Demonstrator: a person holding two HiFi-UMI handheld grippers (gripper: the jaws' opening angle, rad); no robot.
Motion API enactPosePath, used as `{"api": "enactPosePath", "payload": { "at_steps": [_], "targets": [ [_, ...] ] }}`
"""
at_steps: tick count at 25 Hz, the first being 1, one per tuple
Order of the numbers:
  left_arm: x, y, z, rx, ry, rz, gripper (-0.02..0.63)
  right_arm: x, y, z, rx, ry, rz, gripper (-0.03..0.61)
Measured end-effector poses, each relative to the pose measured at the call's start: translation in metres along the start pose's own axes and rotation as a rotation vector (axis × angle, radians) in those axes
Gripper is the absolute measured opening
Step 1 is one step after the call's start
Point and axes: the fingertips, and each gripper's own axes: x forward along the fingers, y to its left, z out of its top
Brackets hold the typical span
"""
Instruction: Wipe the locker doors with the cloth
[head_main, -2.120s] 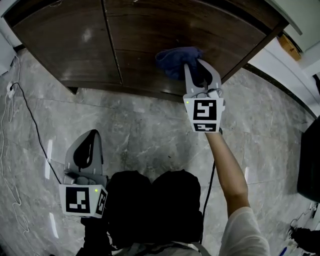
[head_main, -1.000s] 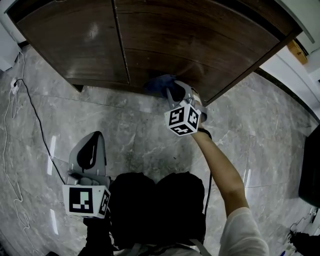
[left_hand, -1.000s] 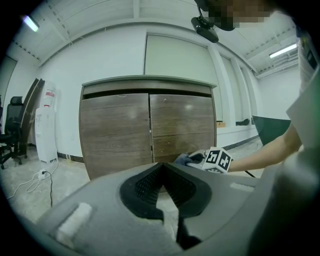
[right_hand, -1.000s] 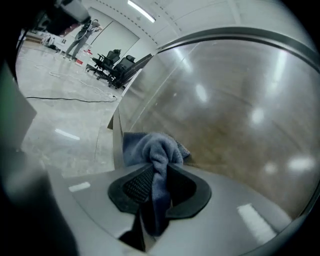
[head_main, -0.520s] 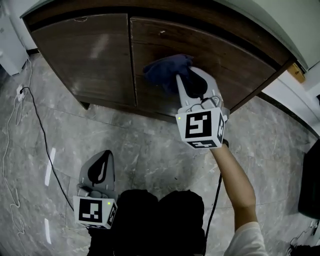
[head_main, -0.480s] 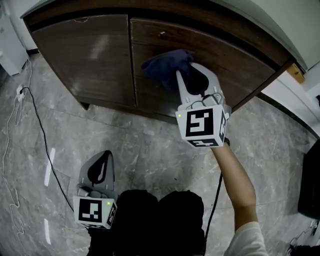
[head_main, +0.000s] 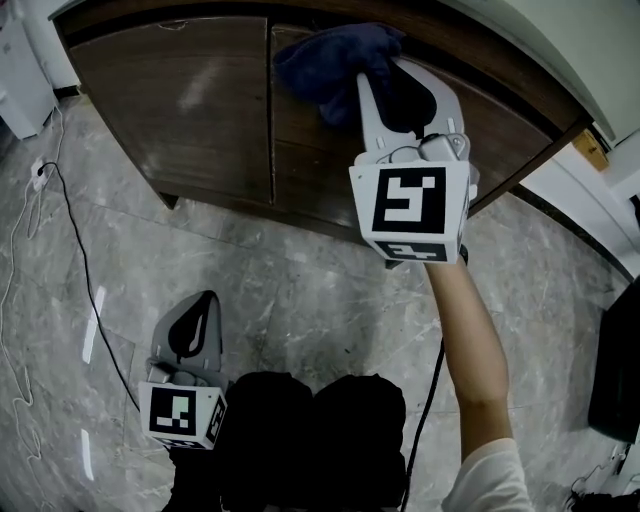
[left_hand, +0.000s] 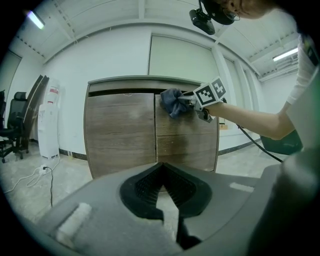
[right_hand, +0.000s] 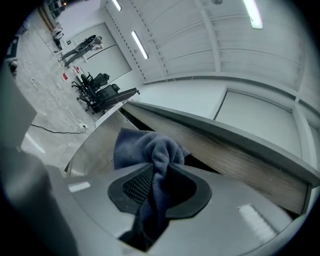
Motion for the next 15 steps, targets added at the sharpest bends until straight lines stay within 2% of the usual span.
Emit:
{"api": "enactPosePath", "payload": {
  "at_steps": [4, 8, 15],
  "targets": [
    [-0.002, 0.004, -0.006, -0.006, 0.008, 0.005, 0.003, 0.001, 0.022, -0.013, -0.017, 0.009, -0.003, 0.081],
    [-0.002, 0.008, -0.012, -0.011, 0.013, 0.013, 0.003, -0.001, 0.057, -0.047, -0.003, 0.067, 0.017, 0.081],
    [-0.003, 0.018, -0.022, -0.018, 0.028, 0.031, 0.002, -0.001, 0.149, -0.116, -0.032, 0.164, 0.127, 0.081]
  ]
}}
